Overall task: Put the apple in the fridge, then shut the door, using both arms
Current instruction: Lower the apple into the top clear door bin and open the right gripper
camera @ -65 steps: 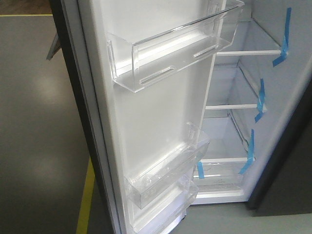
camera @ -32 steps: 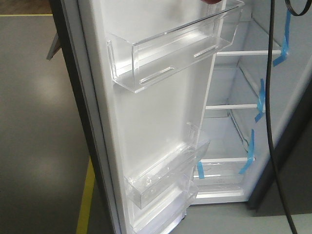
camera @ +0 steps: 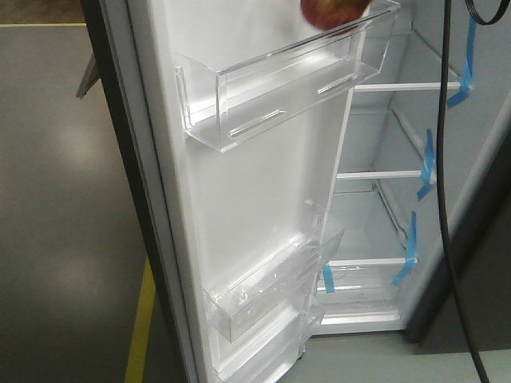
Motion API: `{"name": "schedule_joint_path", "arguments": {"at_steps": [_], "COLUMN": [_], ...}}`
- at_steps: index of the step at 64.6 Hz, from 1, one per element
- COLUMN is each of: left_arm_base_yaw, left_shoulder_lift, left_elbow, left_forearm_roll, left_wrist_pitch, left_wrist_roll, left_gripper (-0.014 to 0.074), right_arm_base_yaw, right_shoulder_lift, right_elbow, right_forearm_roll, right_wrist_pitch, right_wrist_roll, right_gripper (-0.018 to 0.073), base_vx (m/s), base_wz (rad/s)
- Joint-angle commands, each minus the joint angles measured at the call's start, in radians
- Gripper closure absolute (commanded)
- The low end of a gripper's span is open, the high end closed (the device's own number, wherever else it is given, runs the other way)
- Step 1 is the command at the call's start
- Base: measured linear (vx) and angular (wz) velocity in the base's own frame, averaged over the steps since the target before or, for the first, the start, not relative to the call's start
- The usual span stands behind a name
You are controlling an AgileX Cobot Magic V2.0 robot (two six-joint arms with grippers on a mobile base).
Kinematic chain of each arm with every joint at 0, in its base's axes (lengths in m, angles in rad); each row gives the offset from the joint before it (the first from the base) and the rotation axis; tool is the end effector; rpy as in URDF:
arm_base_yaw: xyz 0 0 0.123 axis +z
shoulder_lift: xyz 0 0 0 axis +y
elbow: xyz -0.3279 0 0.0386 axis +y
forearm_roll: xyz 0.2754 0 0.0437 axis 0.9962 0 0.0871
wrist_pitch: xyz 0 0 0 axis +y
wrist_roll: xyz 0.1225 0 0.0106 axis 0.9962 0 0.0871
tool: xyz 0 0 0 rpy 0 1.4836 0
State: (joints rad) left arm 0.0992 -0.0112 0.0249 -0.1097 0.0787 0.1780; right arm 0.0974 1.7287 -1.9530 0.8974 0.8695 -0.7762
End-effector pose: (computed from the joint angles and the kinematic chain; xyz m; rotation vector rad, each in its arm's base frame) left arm 0.0704 0.0059 0.1972 -0.0173 1.5768 0.1248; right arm 0.4326 0.1161 0.5131 -0.6079 1.7713 0.6045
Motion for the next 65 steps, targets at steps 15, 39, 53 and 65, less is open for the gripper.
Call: {"name": "schedule_joint_path", "arguments": {"at_steps": [15,39,53,65], "left_arm_base_yaw": [0.001,0.001,0.001,0.001], "left_shoulder_lift": [-0.016,-0.016,-0.016,-0.016], "left_elbow": [0.028,0.021,0.021,0.021], "left_forearm_roll": [-0.032,-0.089,-0.222,-0.316], "left_wrist_pitch": [-0.111,-0.193,-0.236,-0.235], "left_wrist_roll": [-0.011,-0.011,-0.106,-0.205], "left_gripper": [0.0601,0.0601,0.0601,0.0601], "right_arm_base_yaw": [-0.004,-0.005,-0.005,-0.004], "right_shoulder_lift": [-0.056,-0.189,-0.263,-0.316], "right_elbow": [-0.032,-0.032,-0.030,-0.030], "right_forearm_roll": [0.051,0.041,-0.001,-0.156], "right_wrist_pitch": [-0.060,0.012,0.086,0.189], "right_wrist_roll": [0.000,0.034,0.064,0.169], "right_gripper": [-0.0039,0.0426,0.0563,0.0563], "base_vx": [0.00,0.00,0.00,0.00], "base_wz": [0.00,0.00,0.00,0.00]}}
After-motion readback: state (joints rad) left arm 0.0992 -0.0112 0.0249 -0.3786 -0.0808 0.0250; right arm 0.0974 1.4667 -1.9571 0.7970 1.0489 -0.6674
